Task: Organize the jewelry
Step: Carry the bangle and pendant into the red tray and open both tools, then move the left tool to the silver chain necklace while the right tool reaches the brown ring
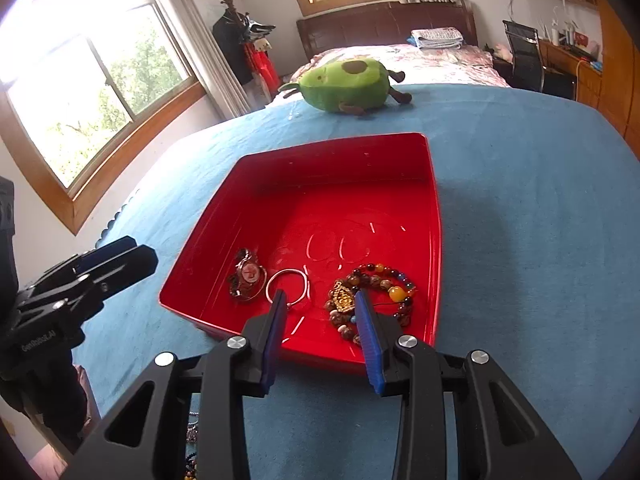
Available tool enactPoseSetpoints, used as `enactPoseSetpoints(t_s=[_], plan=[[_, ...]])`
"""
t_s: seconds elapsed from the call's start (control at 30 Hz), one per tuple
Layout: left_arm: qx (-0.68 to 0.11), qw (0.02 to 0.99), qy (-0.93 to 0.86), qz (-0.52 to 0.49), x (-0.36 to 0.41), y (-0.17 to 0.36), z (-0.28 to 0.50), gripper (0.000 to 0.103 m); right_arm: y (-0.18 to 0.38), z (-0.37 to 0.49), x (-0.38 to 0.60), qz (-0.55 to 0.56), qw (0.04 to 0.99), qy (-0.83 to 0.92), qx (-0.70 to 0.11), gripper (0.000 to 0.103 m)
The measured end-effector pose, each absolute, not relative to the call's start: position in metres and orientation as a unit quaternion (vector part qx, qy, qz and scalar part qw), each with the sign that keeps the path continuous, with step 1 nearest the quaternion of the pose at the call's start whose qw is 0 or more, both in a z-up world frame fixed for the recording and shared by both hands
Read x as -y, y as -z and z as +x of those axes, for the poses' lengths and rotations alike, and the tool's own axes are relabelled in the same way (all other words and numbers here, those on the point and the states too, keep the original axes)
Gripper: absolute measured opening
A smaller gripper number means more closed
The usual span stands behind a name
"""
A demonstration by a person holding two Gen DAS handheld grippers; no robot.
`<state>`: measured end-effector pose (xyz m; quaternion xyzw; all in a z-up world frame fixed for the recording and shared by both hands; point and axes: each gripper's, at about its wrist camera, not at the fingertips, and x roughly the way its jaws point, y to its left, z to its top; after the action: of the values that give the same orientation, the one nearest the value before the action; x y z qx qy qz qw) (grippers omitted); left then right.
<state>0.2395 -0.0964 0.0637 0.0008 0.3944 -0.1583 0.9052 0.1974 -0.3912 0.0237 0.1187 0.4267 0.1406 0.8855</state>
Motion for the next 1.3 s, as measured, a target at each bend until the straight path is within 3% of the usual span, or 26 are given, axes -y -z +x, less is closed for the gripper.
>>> enactPoseSetpoints(t_s=[0.53, 0.9, 1.3], plan=[[-0.402, 0.908, 0.115, 0.035, 0.063, -0.054, 0.204, 0.074, -0.017, 0.164, 0.389, 0.113, 0.879, -0.141, -0.442, 0.036], [-0.444, 0.884, 0.133, 0.059, 0.021, 0.0, 0.167, 0.074, 0.016, 0.123, 0.353, 0.123, 0.852, -0.184, -0.474, 0.036], [-0.457, 0.864, 0.165, 0.136, 0.035, 0.034, 0.145, 0.074, 0.047, 0.108, 0.299, 0.1, 0.825, -0.222, -0.511, 0.033]])
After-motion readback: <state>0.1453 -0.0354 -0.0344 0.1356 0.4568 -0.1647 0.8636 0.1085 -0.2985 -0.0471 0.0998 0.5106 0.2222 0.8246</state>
